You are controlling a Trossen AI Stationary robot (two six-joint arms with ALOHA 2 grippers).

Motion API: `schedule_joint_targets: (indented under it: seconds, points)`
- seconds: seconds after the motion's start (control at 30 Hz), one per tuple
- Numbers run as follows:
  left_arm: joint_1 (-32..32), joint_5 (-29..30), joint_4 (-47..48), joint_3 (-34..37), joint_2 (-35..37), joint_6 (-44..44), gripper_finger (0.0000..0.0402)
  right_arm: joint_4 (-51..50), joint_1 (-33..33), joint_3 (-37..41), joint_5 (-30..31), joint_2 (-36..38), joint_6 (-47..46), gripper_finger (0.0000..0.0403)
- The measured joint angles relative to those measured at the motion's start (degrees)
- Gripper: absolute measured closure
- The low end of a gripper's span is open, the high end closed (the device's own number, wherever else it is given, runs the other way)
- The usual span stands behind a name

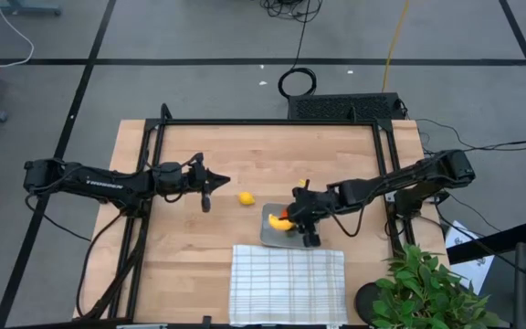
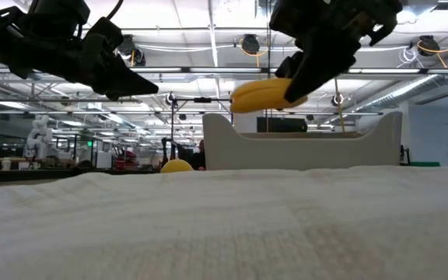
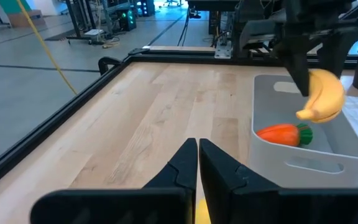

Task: Pick and placing Produce into tupperware
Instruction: Put the banana into the gray bin

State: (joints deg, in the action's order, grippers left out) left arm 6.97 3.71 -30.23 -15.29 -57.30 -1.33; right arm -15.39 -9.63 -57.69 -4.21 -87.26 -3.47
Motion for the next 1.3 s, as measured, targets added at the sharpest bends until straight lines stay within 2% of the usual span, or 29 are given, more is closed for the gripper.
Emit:
schedule_joint_targets:
  seconds: [0.17, 0.47, 0.83, 1.3]
  points:
    - [0.01, -1.10, 0.00, 0.00, -0.02, 0.05, 0.0380, 0.11, -0.24, 0.07, 0.06, -0.39, -5.86, 0.0285]
    - [0.01, -1.19, 0.01, 0.00, 0.00, 0.42, 0.0380, 0.69, -1.38, 0.24, -0.39, -2.48, -9.34, 0.0285]
    - [-0.14, -1.46, 0.05, 0.00, 0.00, 1.91, 0.0380, 2.39, -3.78, 0.33, -0.50, -5.90, -9.54, 0.0285]
    - [-1.91, -2.17, 0.95, 0.02, 0.00, 1.87, 0.0380, 1.89, -2.78, 0.33, -0.55, -8.57, -7.60, 0.0285]
